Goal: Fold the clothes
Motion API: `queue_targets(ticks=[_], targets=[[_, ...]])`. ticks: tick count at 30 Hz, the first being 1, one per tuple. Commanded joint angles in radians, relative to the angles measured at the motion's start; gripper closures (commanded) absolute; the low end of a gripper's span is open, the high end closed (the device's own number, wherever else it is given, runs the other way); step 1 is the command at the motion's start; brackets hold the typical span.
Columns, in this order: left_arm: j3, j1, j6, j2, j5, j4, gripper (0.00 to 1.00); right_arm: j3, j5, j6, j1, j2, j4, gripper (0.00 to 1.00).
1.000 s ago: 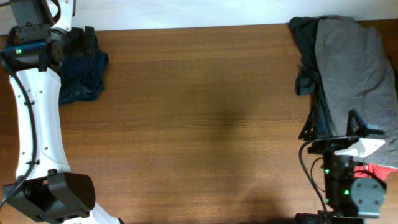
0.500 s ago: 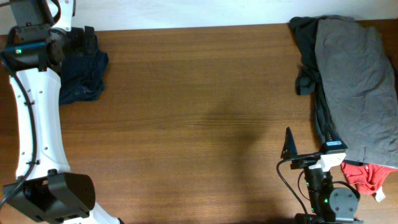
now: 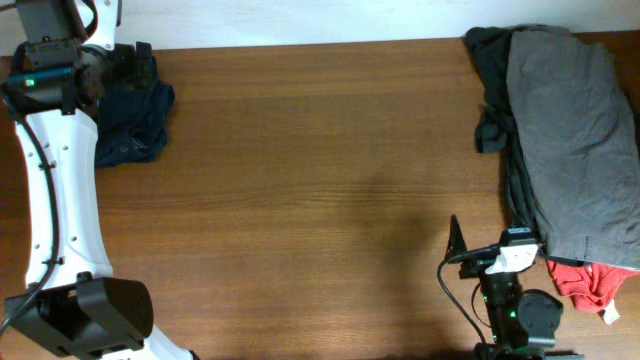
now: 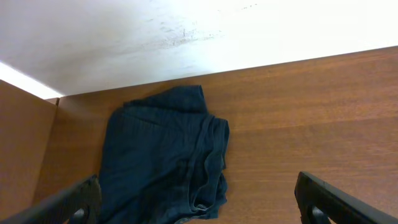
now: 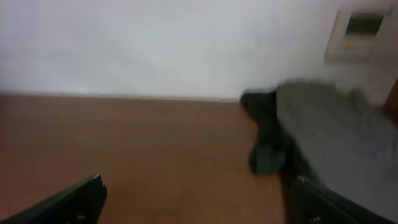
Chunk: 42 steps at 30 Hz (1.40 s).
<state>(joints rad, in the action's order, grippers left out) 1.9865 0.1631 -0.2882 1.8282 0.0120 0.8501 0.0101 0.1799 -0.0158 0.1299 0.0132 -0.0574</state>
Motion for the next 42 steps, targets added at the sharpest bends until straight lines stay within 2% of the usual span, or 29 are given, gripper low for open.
queue_targets(ticks=[1,34,37,42], targets=[[-0.003,0.003,0.010,0.011,0.000,0.000,0.01,-0.005,-0.048,-0.007,-0.005,-0.008,-0.011,0.01],[-0.003,0.013,0.011,0.010,0.003,0.016,0.01,-0.005,-0.057,-0.006,-0.005,-0.006,-0.010,0.01],[-0.003,0.022,0.011,0.002,-0.028,0.054,0.01,-0.005,-0.057,-0.006,-0.005,-0.006,-0.010,0.01],[-0.028,0.008,0.011,-0.048,-0.163,0.042,0.01,-0.005,-0.057,-0.006,-0.005,-0.006,-0.010,0.01]])
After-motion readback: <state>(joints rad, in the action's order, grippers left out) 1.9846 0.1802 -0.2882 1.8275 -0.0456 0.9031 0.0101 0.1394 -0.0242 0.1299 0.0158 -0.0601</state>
